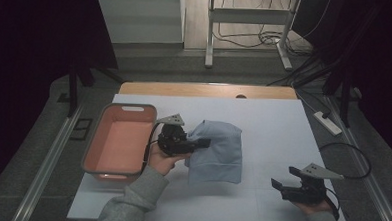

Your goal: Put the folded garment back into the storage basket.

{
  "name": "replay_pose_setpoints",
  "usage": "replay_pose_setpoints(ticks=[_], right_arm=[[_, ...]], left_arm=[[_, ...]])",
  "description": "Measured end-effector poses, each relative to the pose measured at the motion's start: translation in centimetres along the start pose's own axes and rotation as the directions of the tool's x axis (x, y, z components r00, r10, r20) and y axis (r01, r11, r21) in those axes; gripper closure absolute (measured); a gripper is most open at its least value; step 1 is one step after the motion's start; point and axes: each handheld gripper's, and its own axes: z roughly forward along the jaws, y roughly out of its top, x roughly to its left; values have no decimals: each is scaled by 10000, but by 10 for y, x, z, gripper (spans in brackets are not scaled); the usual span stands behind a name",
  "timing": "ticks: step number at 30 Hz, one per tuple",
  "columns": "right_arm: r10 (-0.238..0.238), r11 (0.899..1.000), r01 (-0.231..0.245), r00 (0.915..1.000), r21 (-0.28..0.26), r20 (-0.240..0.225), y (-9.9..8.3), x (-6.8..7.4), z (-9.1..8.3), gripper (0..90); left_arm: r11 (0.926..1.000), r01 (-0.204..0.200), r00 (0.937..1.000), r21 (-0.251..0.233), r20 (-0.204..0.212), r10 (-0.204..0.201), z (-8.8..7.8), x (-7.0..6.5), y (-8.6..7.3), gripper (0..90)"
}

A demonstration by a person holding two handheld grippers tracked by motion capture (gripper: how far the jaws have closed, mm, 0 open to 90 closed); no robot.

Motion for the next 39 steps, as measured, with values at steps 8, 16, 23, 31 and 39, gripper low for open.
replay_pose_setpoints(ticks=[8,16,23,31,39], right_arm=[[0,10000,0,10000,25,34,0,0,0,147],[-6,10000,6,10000,37,41,0,0,0,147],[-13,10000,13,10000,26,29,0,0,0,147],[-13,10000,13,10000,25,28,0,0,0,149],[-14,10000,14,10000,4,27,0,0,0,148]], left_arm=[[9997,-111,9999,-216,-54,110,-11,-3,1,628],[9989,-128,9999,-447,-100,123,-22,-4,3,629],[9982,-164,9998,-584,-106,158,-27,-7,5,629],[9973,-166,9998,-721,-125,157,-33,-8,6,629],[9956,-154,9997,-921,-181,138,-40,-9,8,628]])
